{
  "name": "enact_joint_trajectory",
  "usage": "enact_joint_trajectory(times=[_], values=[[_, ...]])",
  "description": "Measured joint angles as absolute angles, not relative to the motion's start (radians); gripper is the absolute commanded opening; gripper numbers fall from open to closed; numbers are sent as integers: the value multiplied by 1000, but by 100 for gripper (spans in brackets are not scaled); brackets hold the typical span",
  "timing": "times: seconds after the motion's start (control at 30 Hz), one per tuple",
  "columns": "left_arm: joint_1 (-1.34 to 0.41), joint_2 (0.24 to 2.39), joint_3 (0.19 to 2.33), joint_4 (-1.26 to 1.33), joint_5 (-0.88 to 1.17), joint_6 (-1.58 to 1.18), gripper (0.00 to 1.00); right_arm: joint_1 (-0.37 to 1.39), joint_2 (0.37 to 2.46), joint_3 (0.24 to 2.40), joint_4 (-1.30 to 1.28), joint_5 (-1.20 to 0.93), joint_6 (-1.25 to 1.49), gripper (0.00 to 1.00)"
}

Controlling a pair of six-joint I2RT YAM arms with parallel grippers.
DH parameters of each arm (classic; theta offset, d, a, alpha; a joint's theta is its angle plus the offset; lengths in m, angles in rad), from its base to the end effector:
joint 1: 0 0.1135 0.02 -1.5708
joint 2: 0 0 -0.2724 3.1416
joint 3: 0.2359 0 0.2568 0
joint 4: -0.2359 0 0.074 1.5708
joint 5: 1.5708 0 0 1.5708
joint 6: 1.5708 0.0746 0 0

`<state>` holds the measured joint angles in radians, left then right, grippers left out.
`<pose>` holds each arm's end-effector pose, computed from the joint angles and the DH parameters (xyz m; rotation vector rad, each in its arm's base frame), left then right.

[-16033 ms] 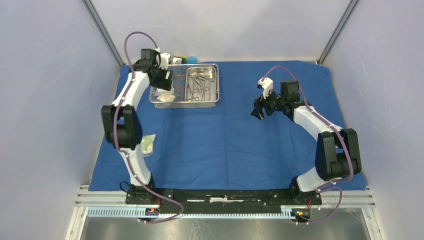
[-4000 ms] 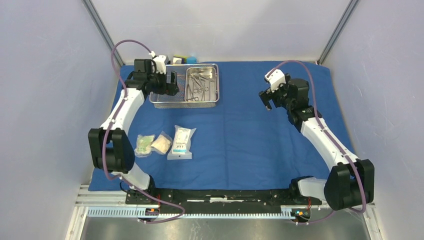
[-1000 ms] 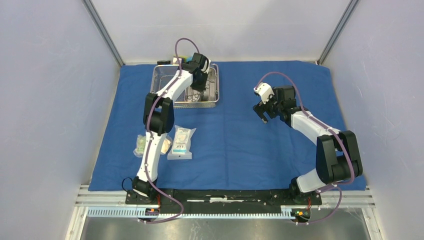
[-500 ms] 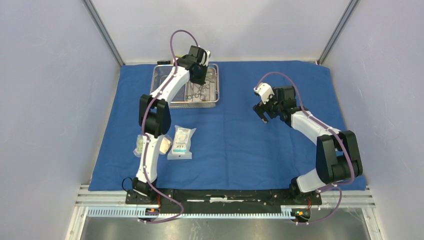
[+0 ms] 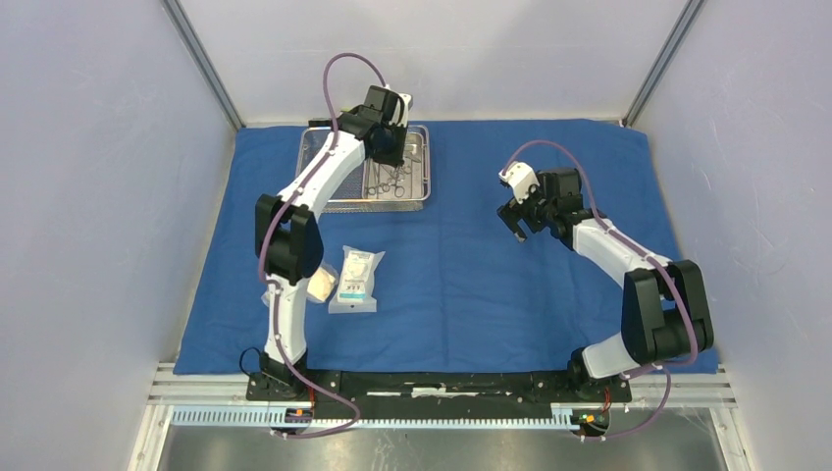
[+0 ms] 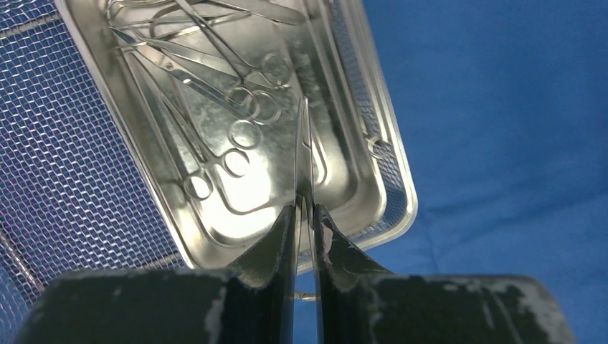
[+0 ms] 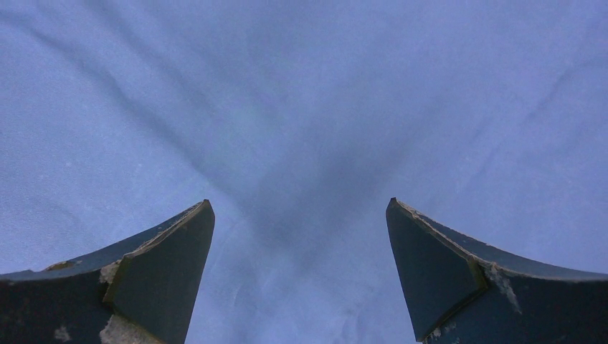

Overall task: Open and lay out the surgical kit
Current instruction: Pick up the medical item from the container, then place the medical item in the surgical kit.

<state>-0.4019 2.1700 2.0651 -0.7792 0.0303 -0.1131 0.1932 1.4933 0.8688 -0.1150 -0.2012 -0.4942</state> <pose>0.4799 -0.2064 0.2571 0.3690 2.4447 -0.2613 0.3360 0.0809 0.1887 -0.8681 2.1226 0.0770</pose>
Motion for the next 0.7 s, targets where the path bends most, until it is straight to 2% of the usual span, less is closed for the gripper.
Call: enact_joint_trajectory(times=[0.3, 0.7], values=[[-508, 2000, 1934, -776, 38, -174, 2, 164, 1430, 879, -122, -150, -443, 98], [-681, 1955, 1857, -776, 48, -308, 2, 113, 1301, 903, -206, -68, -389, 98]])
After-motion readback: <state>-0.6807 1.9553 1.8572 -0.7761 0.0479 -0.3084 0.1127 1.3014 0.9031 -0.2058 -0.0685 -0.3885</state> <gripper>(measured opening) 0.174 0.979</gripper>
